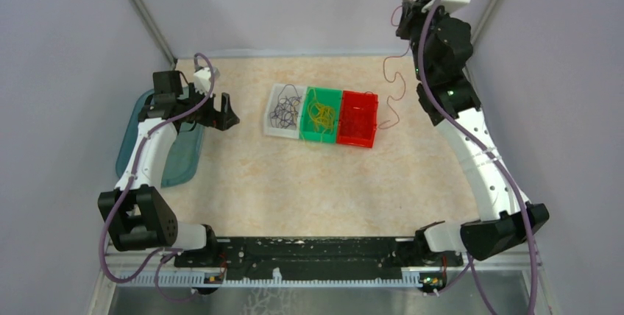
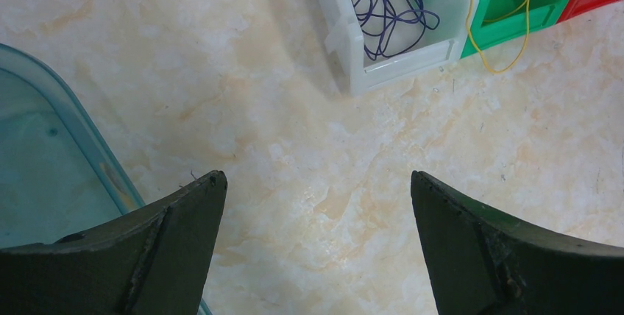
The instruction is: Untangle the cables
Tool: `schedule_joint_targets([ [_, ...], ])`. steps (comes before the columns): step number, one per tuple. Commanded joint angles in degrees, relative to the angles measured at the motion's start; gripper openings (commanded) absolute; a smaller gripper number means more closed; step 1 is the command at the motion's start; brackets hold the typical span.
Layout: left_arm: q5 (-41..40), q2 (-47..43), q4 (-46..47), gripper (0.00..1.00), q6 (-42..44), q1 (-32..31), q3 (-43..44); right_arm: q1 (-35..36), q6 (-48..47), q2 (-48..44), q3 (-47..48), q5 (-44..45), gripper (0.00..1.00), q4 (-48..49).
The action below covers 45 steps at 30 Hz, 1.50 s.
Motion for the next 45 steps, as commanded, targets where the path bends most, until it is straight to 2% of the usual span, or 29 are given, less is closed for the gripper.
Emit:
schedule_joint_targets([
  [1, 0.8, -0.8, 0.2, 1.00, 0.4, 0.4, 0.3, -0.5, 2.2, -0.2, -4.0, -2.2, 0.00, 3.4],
  [14, 0.6, -0.8, 0.6, 1.00, 0.6, 0.4, 0.1, -0.5, 3.8, 3.0, -10.5, -2.6, 0.00, 6.5],
  [26, 0.7, -0.8, 1.0, 1.00, 0.1, 0.4, 0.3, 0.4, 9.0, 6.8, -18.8, -7.8, 0.00, 7.9],
  [45, -1.7, -2.1, 4.6, 1.00, -0.1, 0.4, -1.6, 6.4, 7.1, 19.6, -33.1, -3.2, 0.00, 11.6],
])
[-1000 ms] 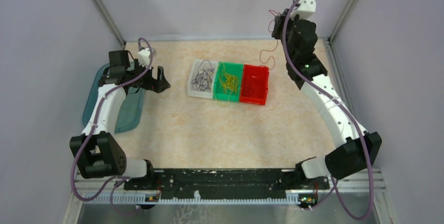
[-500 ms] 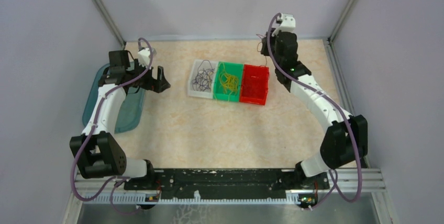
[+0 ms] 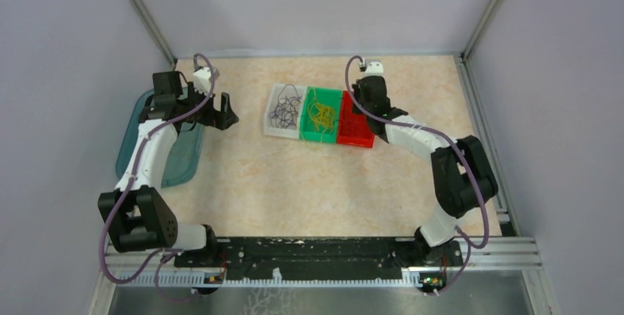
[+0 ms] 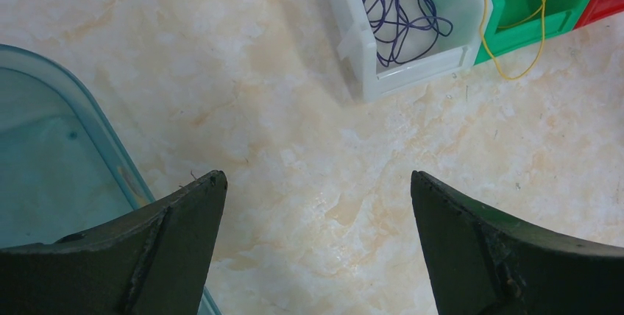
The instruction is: Untangle the cables
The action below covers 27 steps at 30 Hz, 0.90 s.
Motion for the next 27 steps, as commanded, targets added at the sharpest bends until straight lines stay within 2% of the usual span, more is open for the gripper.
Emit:
schedule_joint_targets([
  [1, -0.8, -1.9, 3.2, 1.00, -0.3, 0.5, -1.2, 1.0, -0.2, 3.9, -1.9, 1.3, 0.00, 4.2],
  [12, -3.7, -2.4, 13.4, 1.00, -1.9, 0.5, -6.9, 1.1, -0.5, 12.7, -1.8, 1.5, 0.00, 3.6],
  [18, -4.1, -1.9, 19.5, 1.00, -4.4, 0.6, -10.7, 1.1, -1.8, 11.3, -1.4, 2.8, 0.00, 3.3],
  [21, -3.4, -1.6, 20.8, 1.00, -4.8, 0.6, -11.5, 1.0, -2.5, 7.8, 0.0, 3.4, 0.04, 2.5],
  [22, -3.1, -1.4, 20.8, 1.00, -4.9, 0.6, -11.3, 1.0, -2.9, 6.8, 0.8, 3.5, 0.08, 2.0],
  [24, -2.6, -1.2, 20.2, 1.00, -4.9, 0.5, -10.7, 0.8, -3.7, 5.1, 2.2, 3.6, 0.22, 1.0],
  [27, -1.4, -1.5, 19.4, 1.00, -4.6, 0.5, -10.1, 0.6, -4.7, 2.9, 3.8, 3.5, 0.29, 0.3],
])
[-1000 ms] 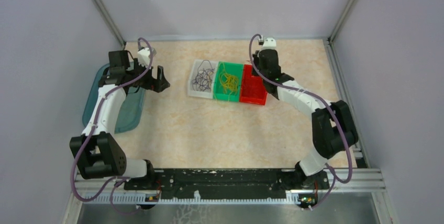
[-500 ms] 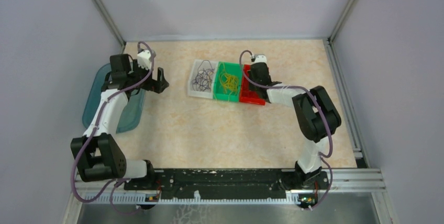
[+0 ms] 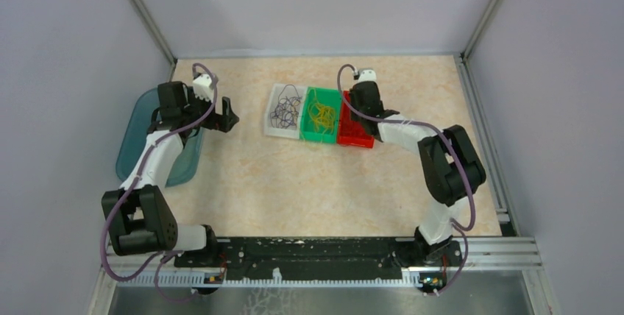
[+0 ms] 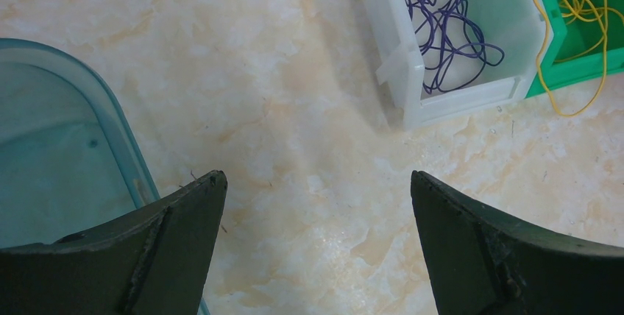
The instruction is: Untangle the cables
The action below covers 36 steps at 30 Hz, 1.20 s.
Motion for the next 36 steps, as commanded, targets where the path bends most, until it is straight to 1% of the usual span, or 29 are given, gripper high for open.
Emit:
schedule_joint_targets([
  [1, 2.8, -0.5, 1.3, 1.00, -0.2, 0.3, 1.1, -0.1, -2.3, -6.7, 5.9, 1.1, 0.32, 1.0],
  [6, 3.3, -1.7, 1.7, 1.00, 0.4, 0.3, 1.0, -0.6, -3.0, -10.8, 7.8, 0.3, 0.41, -0.1],
  [10, 2.9, -2.0, 1.8, 1.00, 0.3, 0.3, 1.3, -1.0, -3.0, -15.3, 6.7, 0.6, 0.57, -0.5],
  [12, 2.7, -1.9, 2.2, 1.00, 0.1, 0.3, 1.0, -1.3, -2.7, -18.3, 4.6, 1.0, 0.68, -0.4],
  [13, 2.7, -1.9, 2.6, 1.00, -0.2, 0.3, 0.7, -1.4, -2.3, -20.4, 2.6, 1.4, 0.77, 0.7],
  [14, 2.7, -2.0, 3.2, 1.00, -0.7, 0.3, 0.1, -1.8, -1.6, -22.6, 0.3, 1.9, 0.92, 2.0],
  [15, 2.7, -2.0, 4.3, 1.00, -1.4, 0.3, -0.9, -2.1, -0.9, -25.1, -2.6, 2.6, 0.98, 3.5],
  [18, 3.2, -2.1, 9.6, 1.00, -3.7, 0.3, -5.5, -3.4, 0.2, -32.5, -12.6, 5.5, 0.99, 9.2],
  [21, 3.5, -2.1, 17.1, 1.00, -6.6, 0.3, -11.0, -5.0, 0.7, -39.2, -22.0, 12.7, 0.99, 13.1],
  [25, 2.9, -2.4, 32.1, 1.00, -9.4, 0.2, -20.1, -7.4, 0.3, -46.1, -32.1, 24.8, 0.99, 16.7],
  [27, 3.3, -2.3, 41.9, 1.00, -10.3, 0.2, -25.1, -7.8, -2.8, -48.1, -38.4, 29.9, 0.99, 22.4],
  [28, 3.8, -1.9, 46.9, 1.00, -10.6, 0.2, -28.1, -7.9, -4.7, -48.6, -41.4, 31.7, 0.99, 26.1],
  [31, 5.5, 0.8, 59.1, 1.00, -12.6, 0.1, -32.2, -9.0, -7.3, -47.5, -47.5, 34.6, 0.99, 36.1],
  [32, 5.4, 2.4, 60.5, 1.00, -12.3, -0.2, -32.5, -9.8, -7.0, -46.6, -48.3, 34.9, 0.99, 37.7],
  [34, 4.6, 4.5, 60.2, 1.00, -11.5, -0.3, -32.5, -11.5, -4.7, -44.3, -48.2, 34.2, 0.99, 37.3],
  [36, 2.8, 5.7, 68.0, 1.00, -9.9, -0.4, -36.3, -12.9, -3.9, -41.5, -48.7, 33.7, 0.99, 39.7],
])
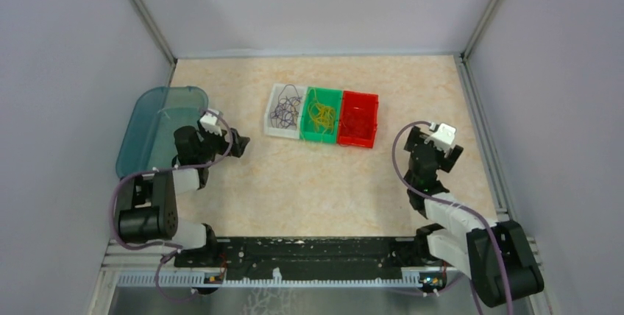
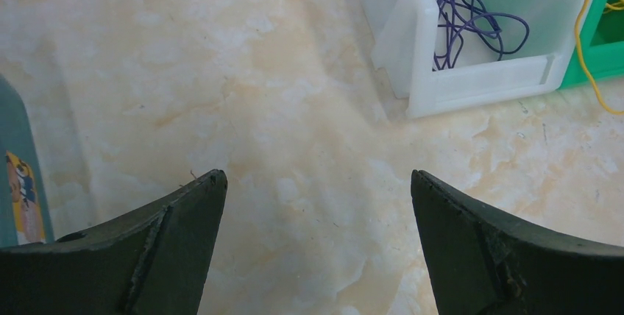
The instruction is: Untangle the cables
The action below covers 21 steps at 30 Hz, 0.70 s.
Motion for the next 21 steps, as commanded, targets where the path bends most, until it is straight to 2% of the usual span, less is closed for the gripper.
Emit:
schedule_joint_targets([
  [1, -2.6, 2.5, 23.3, 1.00, 0.1, -0.3, -5.9, -3.3, 0.5, 4.8, 0.1, 2.1, 0.99, 13.8],
  [4, -3.6, 2.3, 30.6, 1.00, 0.2, -0.3, -10.4, -5.1, 0.2, 9.1, -2.1, -0.9, 0.99, 21.7],
  [10, -7.7, 12.8, 60.0, 1.00, -1.8, -0.7, -19.1, -6.5, -3.1, 19.2, -3.2, -8.4, 0.99, 34.4],
  [11, -8.3, 12.0, 58.2, 1.00, -1.8, -0.6, -18.9, -6.5, -5.1, 21.3, -3.1, -12.0, 0.99, 36.9],
  [13, -8.1, 9.1, 47.7, 1.00, -1.4, -0.8, -15.1, -6.5, -8.3, 23.2, -3.5, -20.6, 0.99, 38.8],
  [14, -8.1, 8.6, 41.4, 1.00, -1.2, -0.8, -12.0, -7.2, -8.1, 24.4, -4.3, -22.0, 0.99, 40.7],
  [15, -9.2, 9.2, 35.0, 1.00, -0.7, -1.4, -9.2, -7.7, -8.0, 27.1, -4.9, -21.6, 0.99, 46.8],
  [16, -13.7, 9.7, 33.6, 1.00, 0.8, -3.9, -8.2, -7.6, -8.7, 27.9, -4.2, -21.1, 0.99, 46.7],
  [17, -17.7, 9.6, 32.6, 1.00, 1.9, -6.0, -7.9, -7.7, -7.9, 26.6, -2.7, -22.1, 0.99, 40.5],
  [18, -18.6, 9.4, 32.3, 1.00, 1.9, -6.4, -7.8, -8.5, -6.7, 26.1, -1.6, -22.9, 0.99, 37.4],
  [21, -18.7, 9.2, 33.8, 1.00, 1.7, -6.4, -8.7, -10.2, -5.2, 26.1, -1.0, -24.3, 0.99, 36.6],
])
